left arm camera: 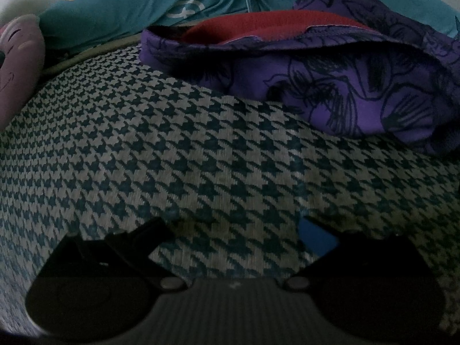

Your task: Fold clothes

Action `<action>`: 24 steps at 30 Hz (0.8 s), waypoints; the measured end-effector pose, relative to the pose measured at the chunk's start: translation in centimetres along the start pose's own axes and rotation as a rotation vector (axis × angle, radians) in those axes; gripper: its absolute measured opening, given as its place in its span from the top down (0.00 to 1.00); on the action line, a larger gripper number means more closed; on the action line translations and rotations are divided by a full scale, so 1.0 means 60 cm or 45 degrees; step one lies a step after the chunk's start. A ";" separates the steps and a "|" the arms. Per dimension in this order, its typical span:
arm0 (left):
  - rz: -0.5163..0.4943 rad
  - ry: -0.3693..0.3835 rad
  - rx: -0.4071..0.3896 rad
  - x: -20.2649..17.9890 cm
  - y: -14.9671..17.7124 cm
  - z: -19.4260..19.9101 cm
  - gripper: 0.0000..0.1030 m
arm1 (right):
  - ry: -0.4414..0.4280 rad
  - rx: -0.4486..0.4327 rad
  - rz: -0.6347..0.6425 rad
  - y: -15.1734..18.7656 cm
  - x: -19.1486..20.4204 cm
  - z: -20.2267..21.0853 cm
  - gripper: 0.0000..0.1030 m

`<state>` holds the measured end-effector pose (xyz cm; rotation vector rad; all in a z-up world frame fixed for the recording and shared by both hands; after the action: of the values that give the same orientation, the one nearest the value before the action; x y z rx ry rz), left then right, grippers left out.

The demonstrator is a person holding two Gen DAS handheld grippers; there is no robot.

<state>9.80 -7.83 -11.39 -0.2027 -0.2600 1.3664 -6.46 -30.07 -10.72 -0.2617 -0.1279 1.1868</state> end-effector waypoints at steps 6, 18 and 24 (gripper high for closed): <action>0.029 0.009 0.030 0.011 0.024 0.008 0.00 | -0.017 0.006 0.031 0.023 0.025 0.010 0.00; 0.023 0.029 0.044 0.036 0.089 0.031 0.00 | -0.033 0.019 0.066 0.057 0.071 0.028 0.00; 0.043 0.034 0.033 0.054 0.162 0.049 0.00 | -0.077 -0.001 0.195 0.083 0.106 0.039 0.00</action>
<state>0.39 -2.82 -11.25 -0.2040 -0.2172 1.3990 -9.13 -22.10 -10.07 -0.2394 -0.1635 1.3476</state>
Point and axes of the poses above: each gripper's, at about its wrist camera, not at the fingertips, and z roughly against the way its jaws point, x to its left, y to its underside, the point moved 6 cm from there along -z, roughly the way its jaws point, and after that the axes turned 14 degrees about x, right-handed, at the moved point
